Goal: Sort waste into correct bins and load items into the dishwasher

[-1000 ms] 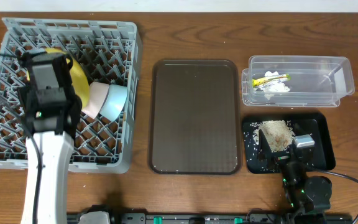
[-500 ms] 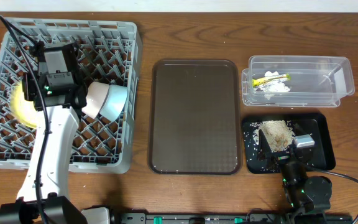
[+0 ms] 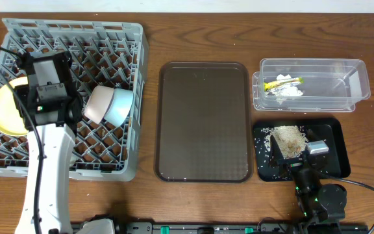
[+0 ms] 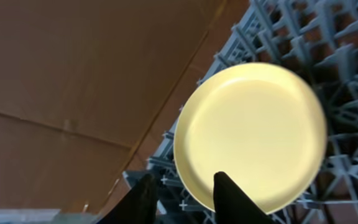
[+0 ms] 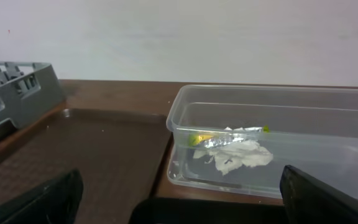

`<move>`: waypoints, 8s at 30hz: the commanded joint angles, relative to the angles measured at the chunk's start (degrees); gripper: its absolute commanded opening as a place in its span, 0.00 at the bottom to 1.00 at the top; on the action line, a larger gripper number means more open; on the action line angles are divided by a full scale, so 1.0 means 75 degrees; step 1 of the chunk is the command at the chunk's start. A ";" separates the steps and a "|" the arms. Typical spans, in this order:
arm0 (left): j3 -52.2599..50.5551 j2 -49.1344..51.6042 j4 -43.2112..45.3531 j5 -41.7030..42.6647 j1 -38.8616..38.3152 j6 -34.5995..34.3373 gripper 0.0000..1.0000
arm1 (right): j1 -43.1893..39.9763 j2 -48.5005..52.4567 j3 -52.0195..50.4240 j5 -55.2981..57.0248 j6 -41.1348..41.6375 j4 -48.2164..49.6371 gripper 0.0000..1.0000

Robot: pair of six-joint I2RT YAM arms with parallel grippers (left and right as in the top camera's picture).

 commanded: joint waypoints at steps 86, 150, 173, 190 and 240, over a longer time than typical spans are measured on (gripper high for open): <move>0.0006 0.0434 -0.0717 0.6467 0.1451 -0.2142 0.38 | -0.0052 -0.0015 -0.0009 0.0017 -0.0038 -0.0032 0.99; -0.0035 0.1868 -0.1335 0.2500 -0.0099 -0.2028 0.35 | -0.0055 -0.0015 -0.0009 0.0017 -0.0038 -0.0032 0.99; -0.0102 0.2092 -0.1332 0.1801 -0.0122 -0.2028 0.36 | -0.0055 -0.0015 -0.0009 0.0017 -0.0038 -0.0032 0.99; -0.0114 0.1786 -0.1612 0.2078 -0.0618 -0.2028 0.39 | -0.0052 -0.0015 -0.0009 0.0017 -0.0038 -0.0032 0.99; 0.0166 -0.0047 -0.1964 0.6237 -0.0373 -0.1880 0.08 | -0.0055 -0.0012 -0.0009 0.0017 -0.0038 -0.0032 0.99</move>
